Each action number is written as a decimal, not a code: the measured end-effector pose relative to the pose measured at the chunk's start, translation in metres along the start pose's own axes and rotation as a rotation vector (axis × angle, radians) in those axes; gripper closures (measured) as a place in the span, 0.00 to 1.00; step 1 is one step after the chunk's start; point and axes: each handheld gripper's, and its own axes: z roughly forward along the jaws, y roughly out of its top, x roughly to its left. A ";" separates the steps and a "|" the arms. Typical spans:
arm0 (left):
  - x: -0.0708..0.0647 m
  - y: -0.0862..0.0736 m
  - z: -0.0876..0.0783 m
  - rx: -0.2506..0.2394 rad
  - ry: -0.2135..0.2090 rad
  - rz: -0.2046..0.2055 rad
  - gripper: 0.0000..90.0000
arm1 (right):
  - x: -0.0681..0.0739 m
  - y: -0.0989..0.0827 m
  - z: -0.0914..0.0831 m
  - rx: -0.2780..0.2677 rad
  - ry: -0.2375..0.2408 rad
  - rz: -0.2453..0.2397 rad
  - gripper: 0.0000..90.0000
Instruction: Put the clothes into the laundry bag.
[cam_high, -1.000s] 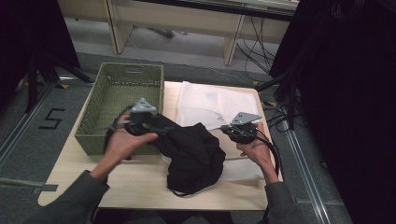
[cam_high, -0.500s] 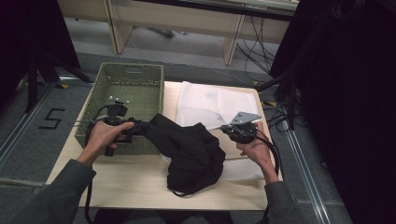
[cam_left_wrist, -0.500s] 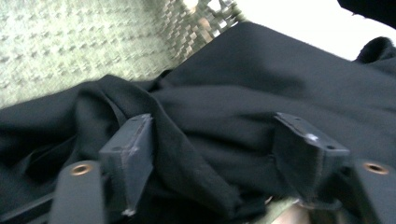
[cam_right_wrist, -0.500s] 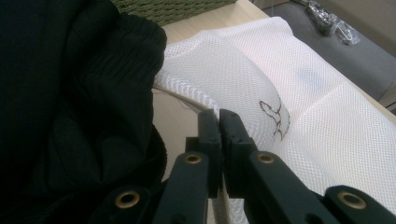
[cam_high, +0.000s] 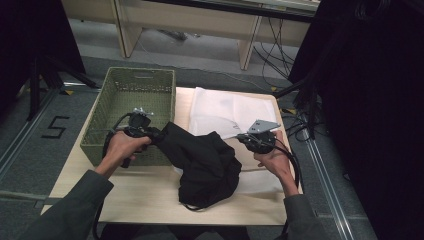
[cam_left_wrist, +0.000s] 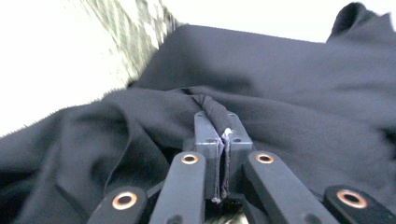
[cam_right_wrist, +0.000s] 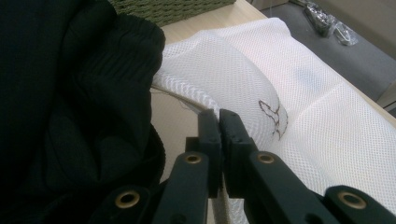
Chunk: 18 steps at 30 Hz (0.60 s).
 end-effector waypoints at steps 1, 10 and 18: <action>-0.003 0.004 -0.008 -0.036 -0.003 0.003 0.97 | 0.000 0.000 0.000 -0.003 0.000 -0.007 0.99; -0.107 0.040 -0.040 -0.258 -0.222 0.177 0.97 | -0.001 0.001 -0.001 0.000 -0.006 0.010 0.99; -0.206 -0.007 0.064 -0.036 -0.393 0.314 0.96 | -0.002 -0.001 -0.001 -0.015 0.003 0.015 0.99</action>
